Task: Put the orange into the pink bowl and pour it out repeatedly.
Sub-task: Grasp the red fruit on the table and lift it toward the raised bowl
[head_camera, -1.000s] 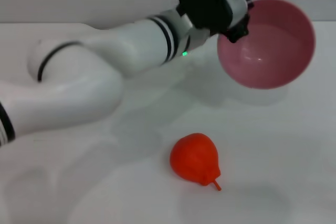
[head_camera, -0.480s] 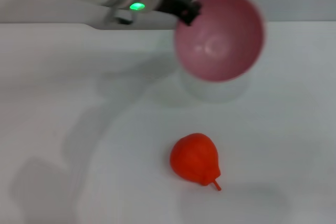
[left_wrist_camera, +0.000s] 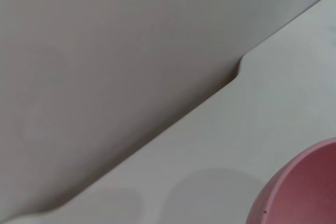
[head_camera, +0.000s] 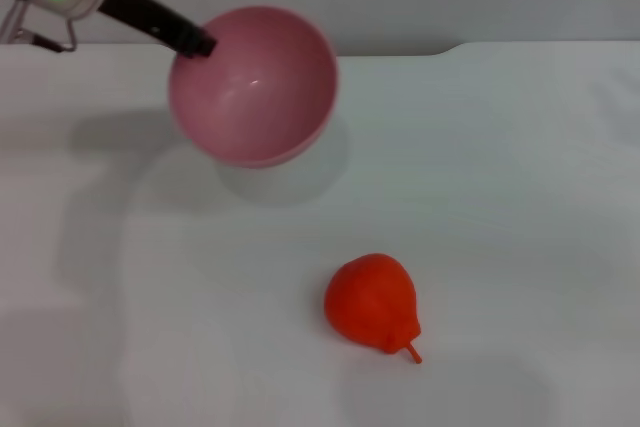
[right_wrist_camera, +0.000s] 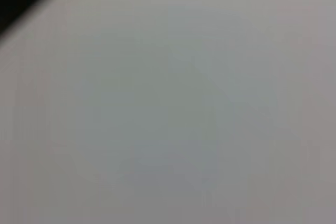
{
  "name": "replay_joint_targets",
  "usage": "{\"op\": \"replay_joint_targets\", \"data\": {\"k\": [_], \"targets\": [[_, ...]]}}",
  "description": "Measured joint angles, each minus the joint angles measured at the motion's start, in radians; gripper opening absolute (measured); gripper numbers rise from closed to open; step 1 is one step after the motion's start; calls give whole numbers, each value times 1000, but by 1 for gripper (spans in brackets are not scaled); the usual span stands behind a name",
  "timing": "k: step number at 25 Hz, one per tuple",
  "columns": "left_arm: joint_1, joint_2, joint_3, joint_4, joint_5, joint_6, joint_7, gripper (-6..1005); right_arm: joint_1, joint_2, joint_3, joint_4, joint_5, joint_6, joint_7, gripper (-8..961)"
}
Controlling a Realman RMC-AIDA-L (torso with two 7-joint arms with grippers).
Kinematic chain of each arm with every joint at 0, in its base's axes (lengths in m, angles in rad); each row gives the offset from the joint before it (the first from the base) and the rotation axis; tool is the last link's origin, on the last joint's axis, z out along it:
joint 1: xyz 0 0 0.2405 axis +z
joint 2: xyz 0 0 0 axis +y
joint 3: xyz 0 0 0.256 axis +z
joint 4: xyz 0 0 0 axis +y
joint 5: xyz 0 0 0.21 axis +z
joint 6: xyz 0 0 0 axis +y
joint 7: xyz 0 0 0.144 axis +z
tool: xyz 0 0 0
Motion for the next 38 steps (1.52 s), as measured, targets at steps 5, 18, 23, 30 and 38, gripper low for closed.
{"op": "replay_joint_targets", "data": {"k": [5,18,23,30,38], "targets": [[26,2,3,6,24,8,-11,44,47,-20,59,-239,-534,178,440,497],[33,-2,10,13,52,13,-3,44,363,23,-5,-555,-1777,-25,1199,503],[34,-2,10,13,52,13,-3,44,449,62,-152,-552,-1825,-220,1135,506],[25,-3,11,15,63,16,1,44,455,73,-272,-555,-1779,-287,1140,510],[27,-6,11,15,64,18,2,44,445,78,-409,-527,-1675,-227,1150,651]]}}
